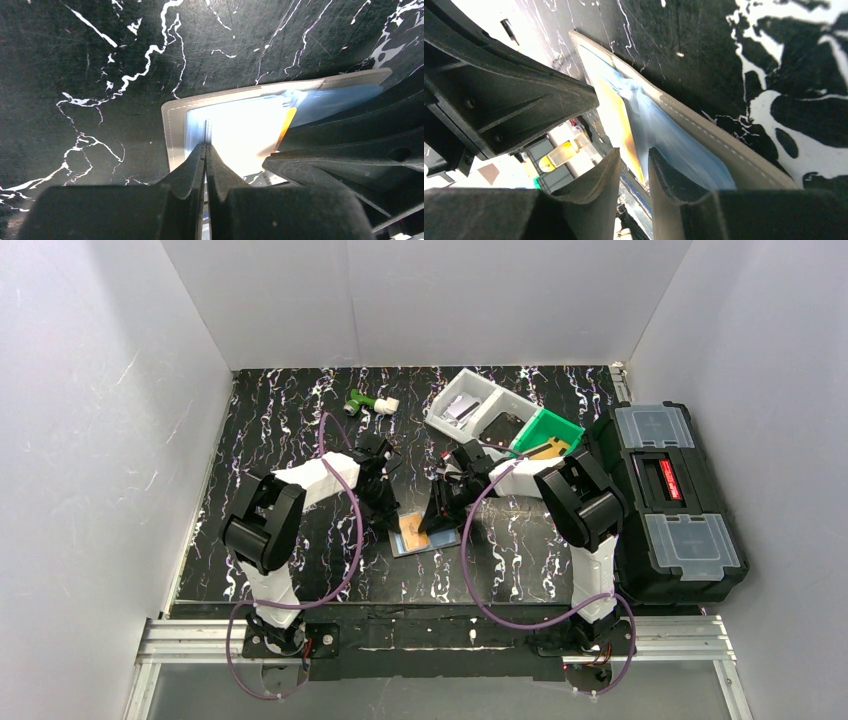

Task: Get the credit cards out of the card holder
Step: Remove the credit card from the card holder.

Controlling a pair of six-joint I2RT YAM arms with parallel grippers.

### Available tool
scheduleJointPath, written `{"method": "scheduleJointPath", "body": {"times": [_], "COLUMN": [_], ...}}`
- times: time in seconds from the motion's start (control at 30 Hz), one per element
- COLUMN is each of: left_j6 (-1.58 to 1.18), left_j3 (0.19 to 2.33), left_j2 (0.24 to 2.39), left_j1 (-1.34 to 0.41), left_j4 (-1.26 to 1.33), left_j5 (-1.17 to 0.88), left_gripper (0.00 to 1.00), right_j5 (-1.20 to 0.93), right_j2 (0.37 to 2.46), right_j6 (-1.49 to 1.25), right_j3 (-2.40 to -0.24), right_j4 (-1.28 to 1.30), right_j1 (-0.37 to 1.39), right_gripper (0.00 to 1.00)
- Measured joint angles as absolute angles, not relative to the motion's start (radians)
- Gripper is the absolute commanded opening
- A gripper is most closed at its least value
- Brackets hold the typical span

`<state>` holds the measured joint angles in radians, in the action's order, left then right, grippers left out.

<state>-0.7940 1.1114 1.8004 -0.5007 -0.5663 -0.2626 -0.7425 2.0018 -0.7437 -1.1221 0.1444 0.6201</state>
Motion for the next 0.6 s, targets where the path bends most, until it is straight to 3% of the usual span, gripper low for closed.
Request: {"method": "scheduleJointPath", "body": {"times": [0.43,0.6], "left_j6": [-0.807,-0.808], "left_j3": [1.121,1.121], "left_j2": [1.810,1.810], "left_j1": [-0.500,-0.498], "left_j4": [-0.577,-0.579], "left_j5": [-0.264,-0.260], "left_gripper": [0.00,0.00], "right_j5": [-0.789,-0.787], "right_j2": [2.002,2.001], "right_j6": [-0.780,-0.781], "right_j3": [-1.082,-1.077], "right_j4": [0.071,0.068], "right_j1": [0.616,0.614], "right_gripper": [0.08,0.04]}}
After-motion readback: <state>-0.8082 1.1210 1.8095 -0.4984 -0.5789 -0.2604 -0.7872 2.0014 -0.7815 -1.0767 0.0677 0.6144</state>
